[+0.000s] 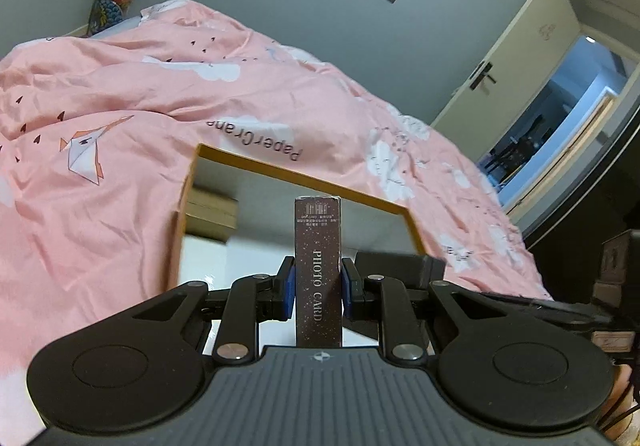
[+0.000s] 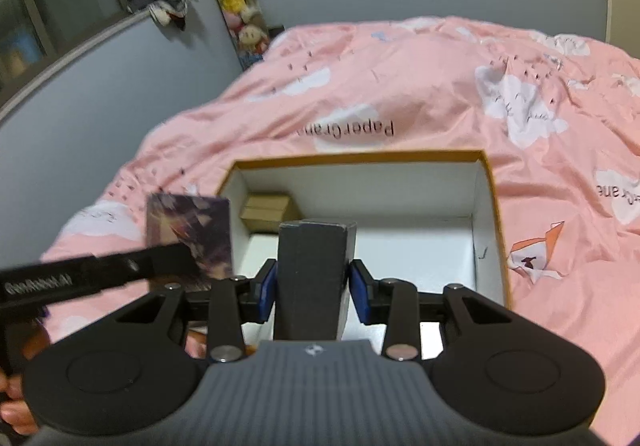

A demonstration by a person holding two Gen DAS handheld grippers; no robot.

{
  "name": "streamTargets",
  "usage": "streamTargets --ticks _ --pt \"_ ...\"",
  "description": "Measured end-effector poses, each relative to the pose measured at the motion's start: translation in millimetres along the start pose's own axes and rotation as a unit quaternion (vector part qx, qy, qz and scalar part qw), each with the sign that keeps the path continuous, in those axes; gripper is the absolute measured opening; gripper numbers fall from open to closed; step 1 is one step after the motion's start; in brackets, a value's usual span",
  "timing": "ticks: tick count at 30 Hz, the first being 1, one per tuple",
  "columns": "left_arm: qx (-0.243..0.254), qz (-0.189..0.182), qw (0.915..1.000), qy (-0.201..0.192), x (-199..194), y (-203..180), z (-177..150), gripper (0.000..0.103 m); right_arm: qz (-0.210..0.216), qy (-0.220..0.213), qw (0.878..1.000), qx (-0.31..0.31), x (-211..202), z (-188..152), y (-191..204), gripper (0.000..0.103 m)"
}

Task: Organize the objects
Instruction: 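Carry the photo card box and grey case over the shoebox opening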

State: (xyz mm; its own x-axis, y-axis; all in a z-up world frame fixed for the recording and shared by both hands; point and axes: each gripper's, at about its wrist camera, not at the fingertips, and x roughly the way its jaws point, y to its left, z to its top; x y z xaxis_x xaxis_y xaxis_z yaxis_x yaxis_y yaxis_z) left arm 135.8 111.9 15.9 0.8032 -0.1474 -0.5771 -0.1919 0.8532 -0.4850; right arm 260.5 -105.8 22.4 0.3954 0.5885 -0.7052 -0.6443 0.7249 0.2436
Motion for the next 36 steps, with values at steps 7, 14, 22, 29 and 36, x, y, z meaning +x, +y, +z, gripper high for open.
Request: streamTargets --ticks 7,14,22,29,36 --pt "-0.006 0.011 0.9995 0.028 24 21 10 0.025 0.043 0.117 0.991 0.054 78 1 -16 0.04" --pt "-0.012 0.015 0.9987 0.047 38 31 8 0.025 0.13 0.196 0.964 0.124 121 -8 -25 0.04" --pt "-0.021 0.017 0.9976 0.064 50 38 6 0.025 0.109 0.237 0.959 0.112 137 -10 -22 0.04" --pt "-0.026 0.012 0.9971 0.07 54 40 6 0.025 0.047 0.245 0.967 0.058 129 -12 -20 0.052" --pt "-0.029 0.012 0.9966 0.076 56 42 4 0.025 0.018 0.248 0.968 0.035 126 -16 -22 0.058"
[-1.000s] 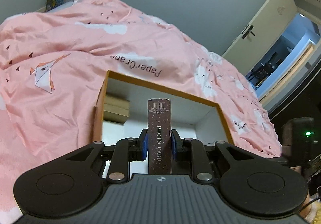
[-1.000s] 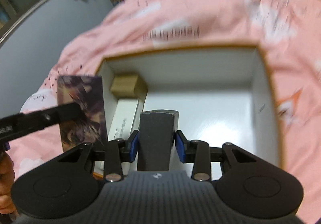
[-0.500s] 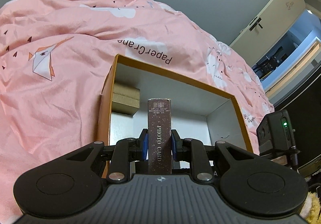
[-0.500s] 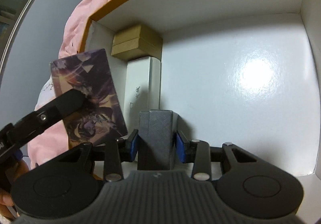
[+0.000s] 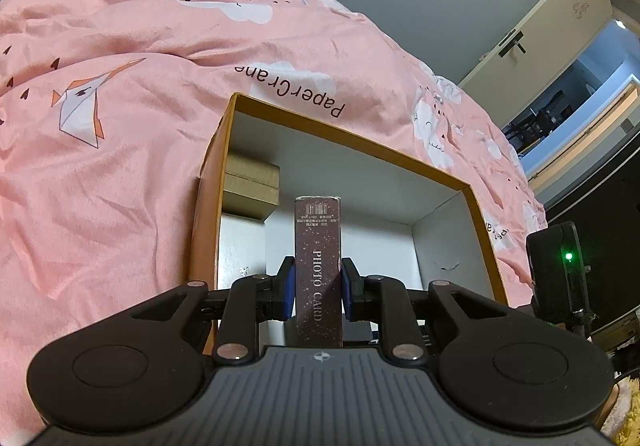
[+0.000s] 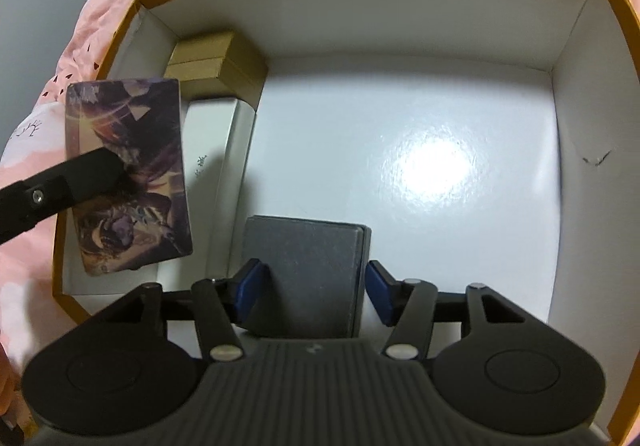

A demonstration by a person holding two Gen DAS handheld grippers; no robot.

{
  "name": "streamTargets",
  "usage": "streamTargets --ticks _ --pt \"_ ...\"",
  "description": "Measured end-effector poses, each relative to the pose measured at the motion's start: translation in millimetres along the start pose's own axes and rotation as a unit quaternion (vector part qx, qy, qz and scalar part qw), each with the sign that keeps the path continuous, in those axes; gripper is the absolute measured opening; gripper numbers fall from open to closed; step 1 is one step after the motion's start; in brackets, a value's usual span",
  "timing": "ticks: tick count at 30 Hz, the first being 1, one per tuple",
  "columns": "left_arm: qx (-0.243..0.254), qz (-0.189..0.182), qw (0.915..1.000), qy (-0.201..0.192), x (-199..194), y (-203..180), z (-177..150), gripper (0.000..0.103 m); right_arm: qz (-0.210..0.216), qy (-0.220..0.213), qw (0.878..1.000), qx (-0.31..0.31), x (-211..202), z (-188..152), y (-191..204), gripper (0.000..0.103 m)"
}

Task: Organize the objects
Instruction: 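Carry the photo card box and grey case over the shoebox opening, then lower the grey case into the shoebox and open the right gripper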

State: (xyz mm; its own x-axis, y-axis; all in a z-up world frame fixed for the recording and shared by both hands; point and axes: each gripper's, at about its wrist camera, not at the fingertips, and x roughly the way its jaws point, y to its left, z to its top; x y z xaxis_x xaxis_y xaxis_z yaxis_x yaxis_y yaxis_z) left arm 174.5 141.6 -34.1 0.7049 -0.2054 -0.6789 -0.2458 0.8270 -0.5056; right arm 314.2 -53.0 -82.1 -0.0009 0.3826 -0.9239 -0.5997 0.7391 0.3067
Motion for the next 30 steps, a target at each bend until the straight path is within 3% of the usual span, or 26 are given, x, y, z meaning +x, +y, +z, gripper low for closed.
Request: streamTargets --ticks 3,5,13,17,24,26,30 --pt "0.0 0.0 1.0 0.0 0 0 0 0.025 0.009 0.003 1.0 -0.009 1 -1 2 0.042" --pt "0.0 0.001 1.0 -0.001 -1 0 0 0.025 0.021 0.005 1.0 -0.018 1 -1 6 0.038" --pt "-0.001 -0.009 0.9999 0.005 2 -5 1 0.025 0.004 -0.003 0.997 -0.072 4 -5 22 0.041" --pt "0.008 -0.018 0.9997 0.014 4 -14 -1 0.025 -0.001 -0.027 0.996 -0.083 -17 -8 17 0.042" --pt "-0.009 -0.059 0.996 0.066 38 -35 -10 0.025 -0.103 -0.107 0.985 -0.086 -74 -12 -19 0.042" --pt "-0.017 -0.072 0.9936 0.086 54 -43 -15 0.025 -0.114 -0.115 0.984 -0.077 -78 -14 -27 0.042" --pt "-0.009 -0.05 0.9919 0.116 85 -57 -26 0.025 -0.121 -0.113 0.984 -0.069 -69 -15 -33 0.042"
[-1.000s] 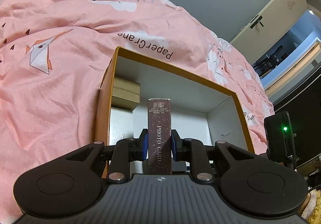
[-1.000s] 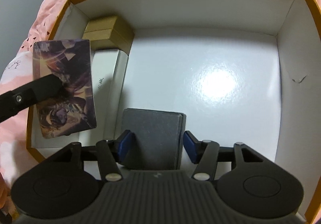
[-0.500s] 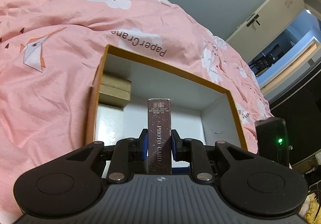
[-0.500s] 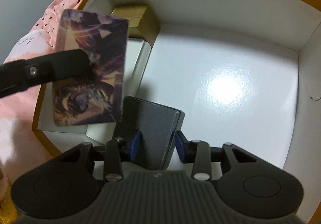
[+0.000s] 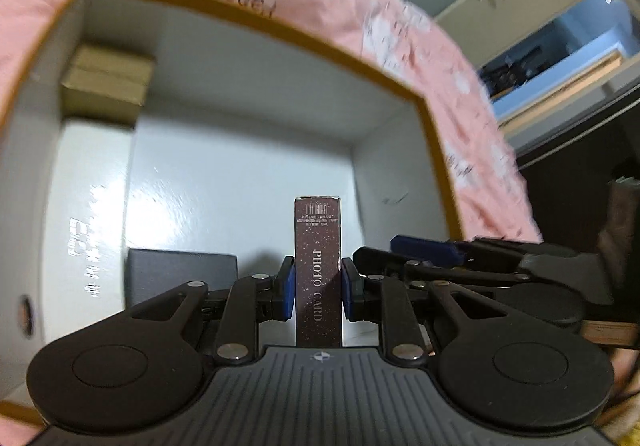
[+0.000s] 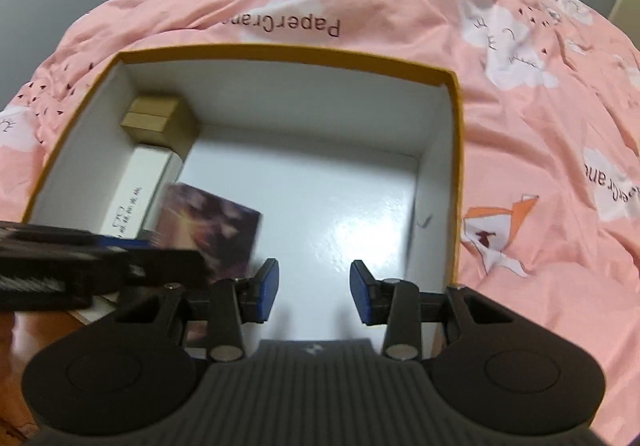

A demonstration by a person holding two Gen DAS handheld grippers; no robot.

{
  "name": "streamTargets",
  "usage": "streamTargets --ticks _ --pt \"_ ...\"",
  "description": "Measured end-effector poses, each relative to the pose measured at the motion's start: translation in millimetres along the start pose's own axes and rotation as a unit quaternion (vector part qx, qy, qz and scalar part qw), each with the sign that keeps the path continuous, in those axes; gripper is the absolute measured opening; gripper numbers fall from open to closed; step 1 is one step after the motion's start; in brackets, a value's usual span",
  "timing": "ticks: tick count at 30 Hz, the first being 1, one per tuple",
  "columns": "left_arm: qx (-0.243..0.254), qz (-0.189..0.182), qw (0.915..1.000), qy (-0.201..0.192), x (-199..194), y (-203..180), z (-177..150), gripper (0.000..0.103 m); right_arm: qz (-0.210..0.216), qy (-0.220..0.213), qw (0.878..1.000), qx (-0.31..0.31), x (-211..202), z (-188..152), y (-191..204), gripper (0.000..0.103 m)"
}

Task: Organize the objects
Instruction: 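Lower the grey case into the shoebox and open the right gripper, then lower the photo card box into the shoebox and open the left gripper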

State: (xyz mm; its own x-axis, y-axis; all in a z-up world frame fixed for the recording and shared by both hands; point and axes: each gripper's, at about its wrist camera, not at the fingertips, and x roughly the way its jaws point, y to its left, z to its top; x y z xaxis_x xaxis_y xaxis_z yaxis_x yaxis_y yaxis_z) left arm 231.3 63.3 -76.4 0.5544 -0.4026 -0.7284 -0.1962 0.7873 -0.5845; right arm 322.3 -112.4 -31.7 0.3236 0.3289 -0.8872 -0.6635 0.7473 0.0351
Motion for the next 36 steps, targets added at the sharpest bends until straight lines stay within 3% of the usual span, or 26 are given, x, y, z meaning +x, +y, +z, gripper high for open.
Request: streamTargets --ticks 5,12,18,23,27,32,36 --pt "-0.024 0.024 0.9989 0.033 25 7 -1 0.025 -0.034 -0.01 0.999 -0.01 5 -6 3 0.039" --pt "0.001 0.058 0.9963 0.064 31 1 -4 0.027 -0.044 -0.023 0.999 -0.018 4 -6 9 0.039" --pt "0.026 0.078 0.9949 0.057 19 -2 -6 0.035 -0.043 -0.03 0.998 -0.027 3 -8 13 0.039" --pt "0.056 0.079 0.9948 0.033 -1 -6 -8 0.036 -0.04 -0.043 0.997 -0.041 -2 -8 20 0.039" --pt "0.069 0.075 0.994 0.039 2 -7 -6 0.016 -0.041 -0.044 0.996 -0.059 -1 -7 29 0.038" --pt "0.067 0.079 0.9933 0.05 12 -6 -5 0.006 -0.046 -0.035 0.996 -0.072 2 -8 32 0.038" --pt "0.065 0.079 0.9936 0.048 12 -5 -6 0.006 -0.045 -0.02 0.995 -0.087 8 -10 32 0.038"
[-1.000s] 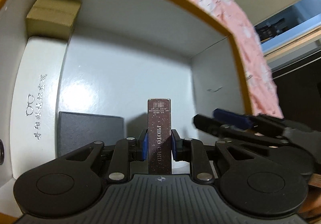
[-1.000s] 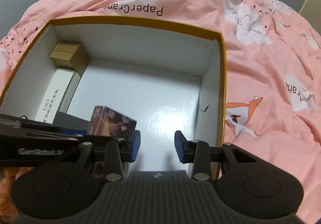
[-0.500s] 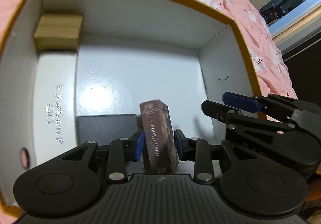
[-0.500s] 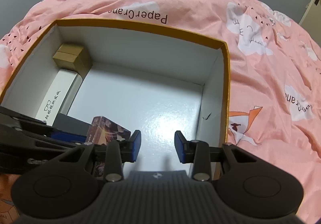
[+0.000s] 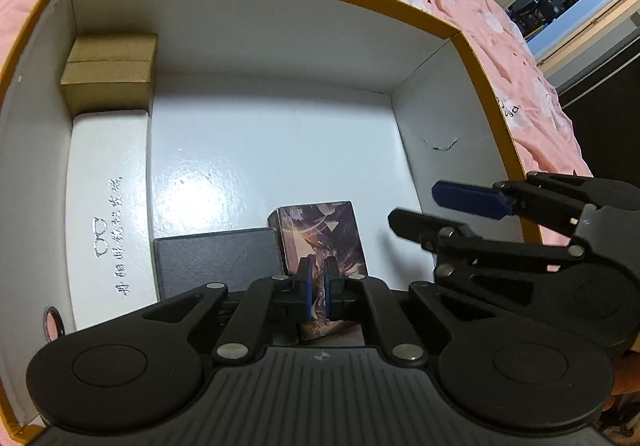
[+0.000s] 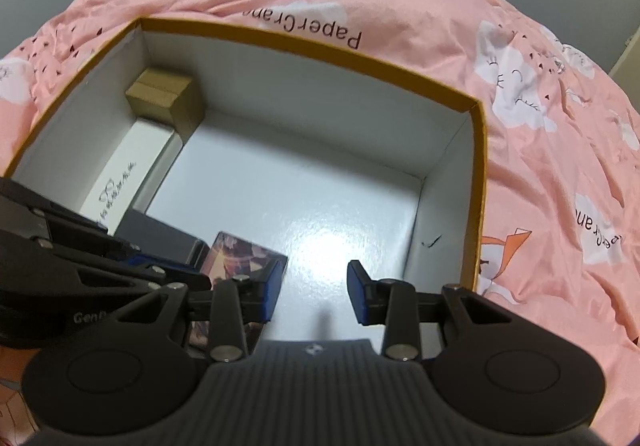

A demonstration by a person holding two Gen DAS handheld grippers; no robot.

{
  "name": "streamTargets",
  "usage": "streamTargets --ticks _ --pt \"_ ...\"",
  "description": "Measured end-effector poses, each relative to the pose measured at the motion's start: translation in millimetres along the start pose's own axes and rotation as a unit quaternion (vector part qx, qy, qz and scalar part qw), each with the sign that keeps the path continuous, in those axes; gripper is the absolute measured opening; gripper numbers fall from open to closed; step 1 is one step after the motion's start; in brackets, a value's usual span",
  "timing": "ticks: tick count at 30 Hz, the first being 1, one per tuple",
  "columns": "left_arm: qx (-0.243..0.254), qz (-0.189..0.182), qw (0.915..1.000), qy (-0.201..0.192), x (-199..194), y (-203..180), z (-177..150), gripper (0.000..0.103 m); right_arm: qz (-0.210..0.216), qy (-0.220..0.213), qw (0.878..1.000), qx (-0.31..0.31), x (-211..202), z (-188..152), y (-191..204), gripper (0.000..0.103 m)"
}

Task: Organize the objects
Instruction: 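Lower the photo card box into the shoebox and open the left gripper, then move both grippers out of the shoebox toward the pink items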

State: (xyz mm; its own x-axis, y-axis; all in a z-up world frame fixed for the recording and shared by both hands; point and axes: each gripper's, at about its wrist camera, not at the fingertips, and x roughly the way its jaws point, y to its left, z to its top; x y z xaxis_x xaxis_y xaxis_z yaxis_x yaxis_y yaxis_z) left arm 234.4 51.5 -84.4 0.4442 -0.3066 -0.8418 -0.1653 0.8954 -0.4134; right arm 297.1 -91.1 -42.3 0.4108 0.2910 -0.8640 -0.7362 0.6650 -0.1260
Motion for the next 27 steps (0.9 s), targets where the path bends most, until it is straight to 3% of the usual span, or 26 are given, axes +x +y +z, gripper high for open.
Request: streamTargets --ticks 2,6,13,15,17,18,23,27 --pt "-0.002 -0.001 0.9999 -0.01 -6 2 0 0.006 0.007 0.011 1.0 -0.018 5 0 3 0.036" --pt "0.002 0.013 0.9992 -0.038 -21 6 1 0.008 0.01 0.054 0.997 -0.058 21 5 10 0.017" --pt "0.007 0.019 0.9964 -0.083 -38 11 -4 0.008 0.008 0.109 0.99 -0.09 51 14 15 0.014" --pt "0.013 0.025 0.9956 -0.089 -39 11 -5 0.018 0.027 0.122 0.989 -0.078 57 15 15 0.01" --pt "0.018 0.033 0.995 -0.092 -40 10 -5 0.02 0.048 0.133 0.988 -0.063 60 15 16 0.006" --pt "0.019 0.037 0.9945 -0.096 -40 10 -6 0.021 0.055 0.134 0.988 -0.058 61 15 16 0.001" --pt "0.048 0.062 0.9879 -0.134 -48 3 -13 0.03 0.056 0.13 0.989 -0.05 58 14 16 0.001" --pt "0.063 0.06 0.9832 -0.16 -65 -9 -21 0.037 0.043 0.086 0.995 -0.035 32 10 12 0.006"
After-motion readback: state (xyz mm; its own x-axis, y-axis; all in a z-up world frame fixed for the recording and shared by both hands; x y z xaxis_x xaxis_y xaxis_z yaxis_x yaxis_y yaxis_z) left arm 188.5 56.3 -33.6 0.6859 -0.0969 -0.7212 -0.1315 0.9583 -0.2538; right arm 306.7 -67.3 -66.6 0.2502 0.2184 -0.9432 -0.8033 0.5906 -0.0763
